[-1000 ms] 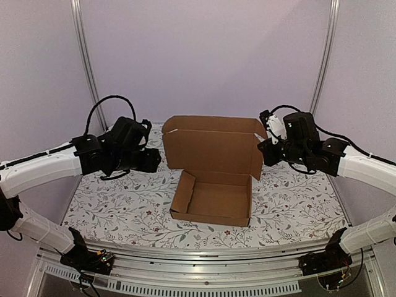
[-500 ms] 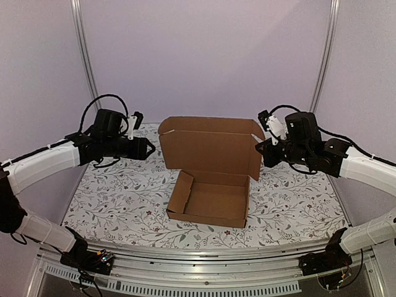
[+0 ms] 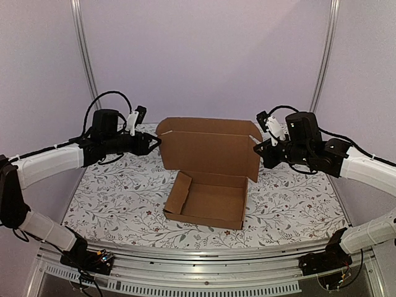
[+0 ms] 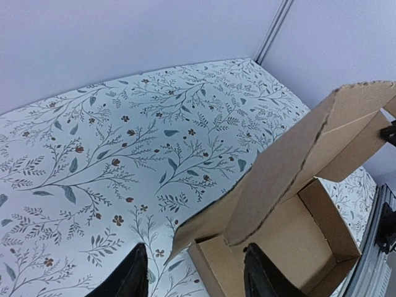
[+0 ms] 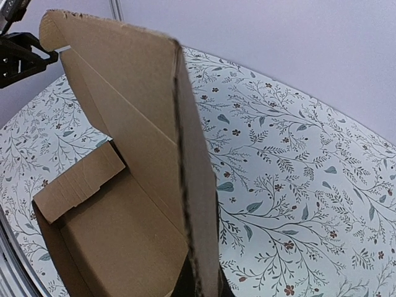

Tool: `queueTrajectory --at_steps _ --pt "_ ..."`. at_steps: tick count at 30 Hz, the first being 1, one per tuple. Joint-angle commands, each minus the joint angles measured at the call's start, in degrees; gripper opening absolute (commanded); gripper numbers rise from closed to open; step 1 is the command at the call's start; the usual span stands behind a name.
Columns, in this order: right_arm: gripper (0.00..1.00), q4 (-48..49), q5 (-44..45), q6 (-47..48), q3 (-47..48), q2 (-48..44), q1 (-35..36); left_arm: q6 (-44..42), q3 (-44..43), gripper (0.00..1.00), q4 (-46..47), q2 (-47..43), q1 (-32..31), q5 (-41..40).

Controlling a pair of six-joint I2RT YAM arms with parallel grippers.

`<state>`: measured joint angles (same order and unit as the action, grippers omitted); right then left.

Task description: Fold the paper box

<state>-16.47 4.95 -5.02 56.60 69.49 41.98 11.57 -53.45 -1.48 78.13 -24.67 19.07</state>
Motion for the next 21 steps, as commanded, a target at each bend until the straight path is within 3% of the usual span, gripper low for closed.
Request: queueTrajectory --at_steps 1,11,21 --pt "0.0 -0.3 -2.6 0.6 0.9 -1.9 0.3 -1.7 0.8 0.5 5.5 1.3 2.0 2.9" --pt "0.0 -0.5 -3.3 0.4 1.0 -2.2 0.3 -2.3 -0.7 0.38 7.2 4.9 2.2 7.8" --pt "0.0 -0.4 -2.5 -1.0 1.6 -1.4 0.3 1.3 0.4 0.05 8.2 3.8 2.0 10.7"
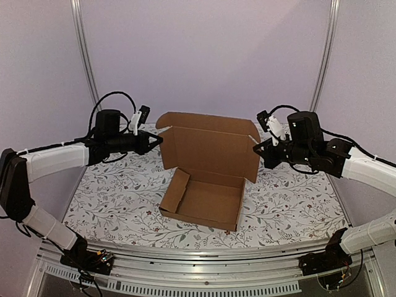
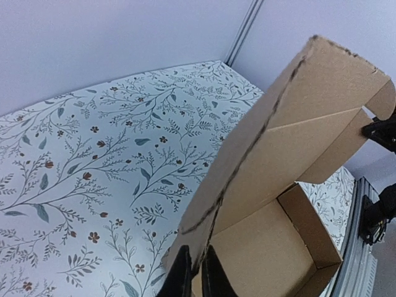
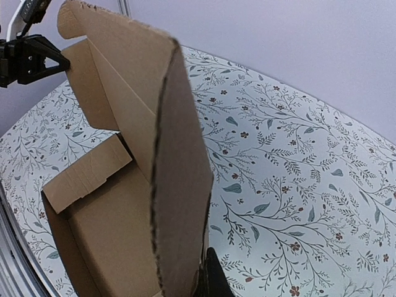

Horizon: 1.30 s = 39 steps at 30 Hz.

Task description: Fold the paper box

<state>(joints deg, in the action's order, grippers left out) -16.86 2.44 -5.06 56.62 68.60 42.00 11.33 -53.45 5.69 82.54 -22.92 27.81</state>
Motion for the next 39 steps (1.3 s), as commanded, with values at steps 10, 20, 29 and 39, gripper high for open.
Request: queueTrajectory --at_steps 10,20,29,39 --pt "0.0 1.3 3.2 -7.5 3.1 1.5 2.1 3.6 4.1 0.0 0.9 -6.0 -4.5 -3.6" --pt "0.0 1.7 13.6 -12.6 4.9 4.4 9.0 7.4 9.9 0.0 1.9 -10.6 -12.9 -13.2" --pt "0.0 2.5 21.6 -16.9 6.1 8.0 14.0 10.2 13.3 0.0 4.0 -12.1 -20.9 -21.3" --pt "0.0 2.6 28.8 -19.1 6.0 9.8 19.3 10.2 15.7 0.0 2.8 -12.9 -26.5 -27.0"
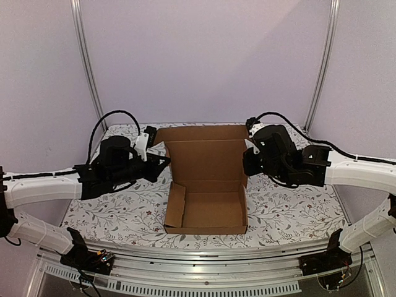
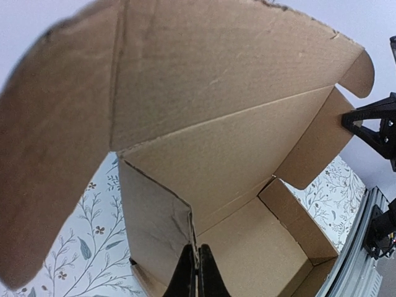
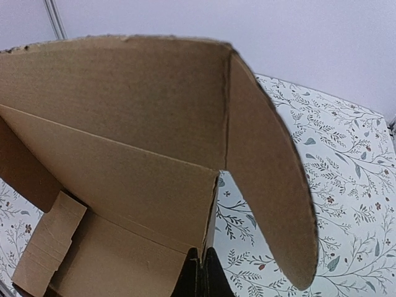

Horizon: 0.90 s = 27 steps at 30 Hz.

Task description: Fold the paper box

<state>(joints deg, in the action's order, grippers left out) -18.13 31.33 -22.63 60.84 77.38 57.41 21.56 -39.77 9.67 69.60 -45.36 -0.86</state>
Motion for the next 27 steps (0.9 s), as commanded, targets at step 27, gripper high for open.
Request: queueTrajectory --at_steps 27 --pt "0.0 9.3 11.7 -14.2 -7.3 -0.5 12.4 2.6 8.0 0.0 -7.3 -6.0 -15.8 -7.5"
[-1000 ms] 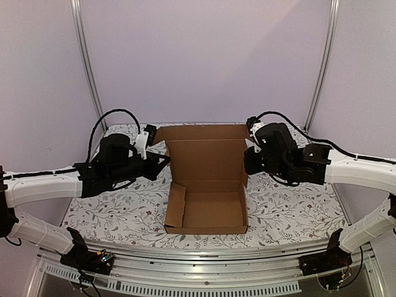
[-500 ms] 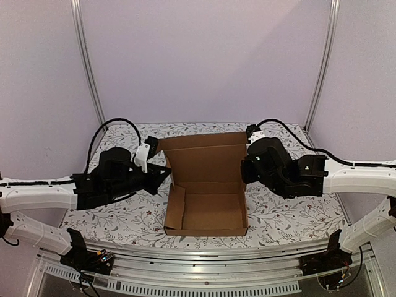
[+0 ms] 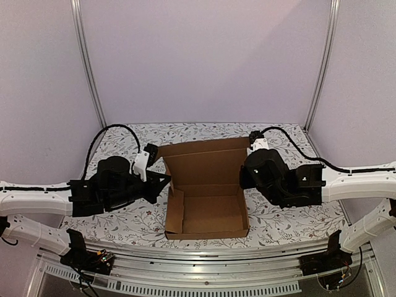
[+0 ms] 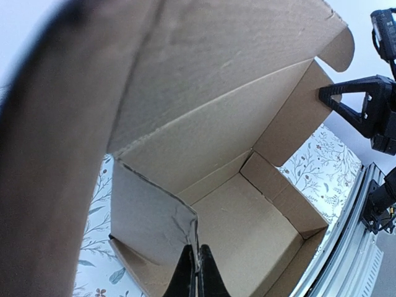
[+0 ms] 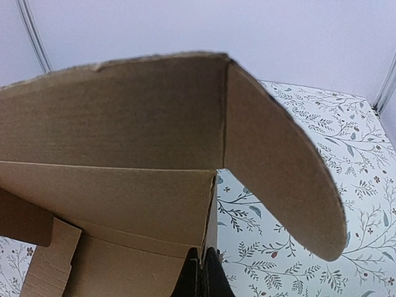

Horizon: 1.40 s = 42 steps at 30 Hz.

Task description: Fold the paper box

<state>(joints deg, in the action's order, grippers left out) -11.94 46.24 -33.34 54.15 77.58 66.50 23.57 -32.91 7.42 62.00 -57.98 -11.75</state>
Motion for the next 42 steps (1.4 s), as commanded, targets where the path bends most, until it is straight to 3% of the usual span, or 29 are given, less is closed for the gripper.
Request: queueTrajectory --at_steps 1,20,24,34,42 --pt "0.0 3.2 -2.7 -4.0 -0.7 -0.6 3.7 0.5 1.0 0.0 -5.2 1.7 -3.5 3.1" --pt "0.0 6.7 5.8 -13.3 -15.6 -0.5 11.5 7.3 4.4 0.0 -12.1 -2.5 -10.7 -4.6" --pt "0.0 6.6 6.7 -15.3 -16.6 0.7 12.4 10.3 5.3 0.06 -14.6 -4.0 -12.2 -6.2" --pt "0.0 5.2 8.0 -17.6 -17.0 2.5 13.0 16.7 5.9 0.37 -20.8 -11.8 -14.3 -5.9" --pt "0.0 5.1 8.5 -18.6 -17.4 4.3 13.6 17.7 2.0 0.42 -29.8 -23.2 -14.4 -5.5"
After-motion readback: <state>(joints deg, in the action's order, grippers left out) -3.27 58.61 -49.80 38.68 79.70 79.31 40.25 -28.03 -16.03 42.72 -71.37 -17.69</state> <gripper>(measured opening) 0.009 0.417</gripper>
